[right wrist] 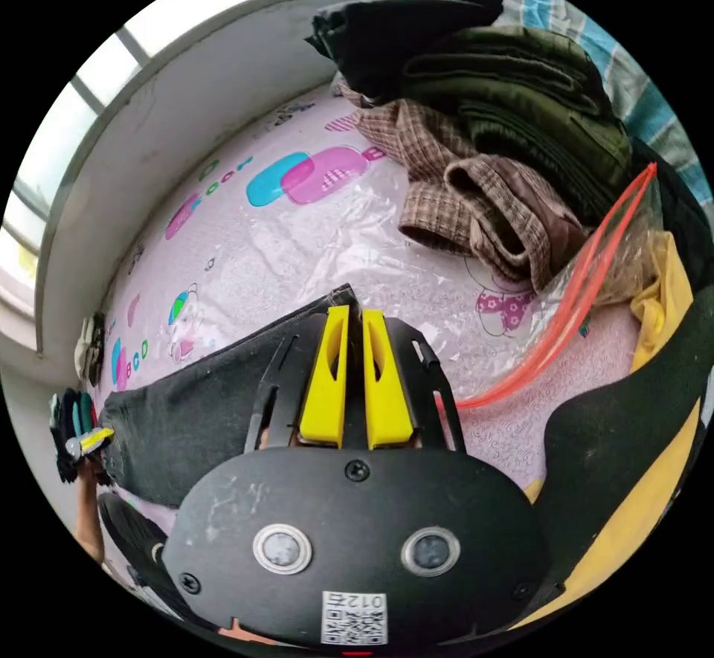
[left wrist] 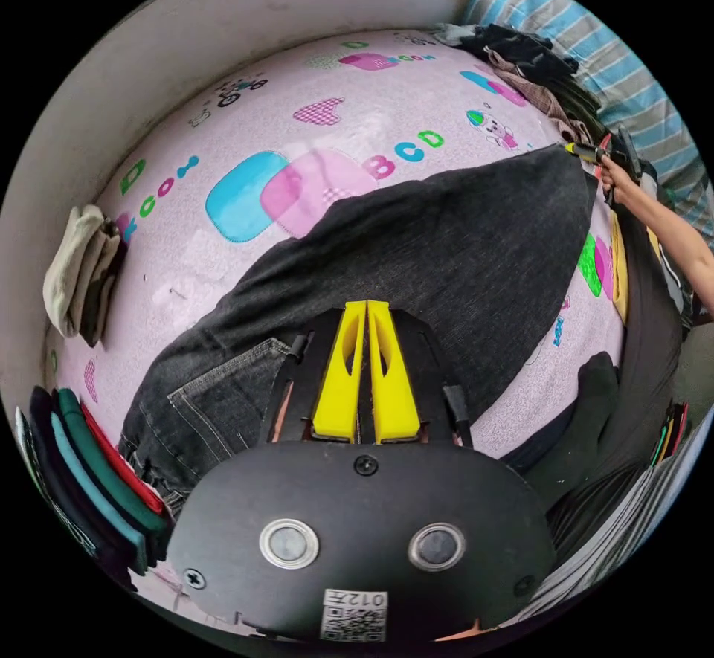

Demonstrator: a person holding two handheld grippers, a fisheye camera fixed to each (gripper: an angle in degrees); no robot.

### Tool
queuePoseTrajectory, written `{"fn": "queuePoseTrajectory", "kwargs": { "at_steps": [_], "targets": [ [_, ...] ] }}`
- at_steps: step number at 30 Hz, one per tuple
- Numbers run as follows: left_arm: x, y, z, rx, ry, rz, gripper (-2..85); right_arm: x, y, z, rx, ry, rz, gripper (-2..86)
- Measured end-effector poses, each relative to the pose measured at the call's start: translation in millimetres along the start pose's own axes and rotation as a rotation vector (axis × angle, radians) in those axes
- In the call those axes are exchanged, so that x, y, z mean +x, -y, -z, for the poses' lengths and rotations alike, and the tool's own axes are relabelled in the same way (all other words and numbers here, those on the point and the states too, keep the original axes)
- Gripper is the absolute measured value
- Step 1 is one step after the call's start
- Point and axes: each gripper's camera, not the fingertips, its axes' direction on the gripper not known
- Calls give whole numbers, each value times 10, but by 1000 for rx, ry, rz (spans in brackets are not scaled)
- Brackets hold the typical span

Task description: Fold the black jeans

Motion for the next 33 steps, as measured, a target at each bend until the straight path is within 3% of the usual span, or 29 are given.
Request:
{"fn": "queuePoseTrajectory", "kwargs": {
  "at_steps": [11,14,21,24,26,29,33],
  "targets": [
    [-236,-330,245,49,-53,66,6,632,-774,-82,-58,78,-389,66],
    [-219,-378,280,28,-43,51,7,627,-918,-364,-21,106,-371,52],
    [-567,-599,270,-14,-8,180,9,491,-990,-973,-116,-99,-288,18],
    [-826,-755,484,112,42,268,11,106,-1044,-952,-21,-148,-153,3],
    [-987,-816,545,157,46,306,14,-489,-1133,-1060,22,-17,35,4],
    [-1160,-786,550,163,6,284,24,-1449,-1307,-1551,-82,208,275,19],
    [-1211,-638,620,147,83,167,53,-2680,-1540,-2256,-219,326,535,54]
  ]
}}
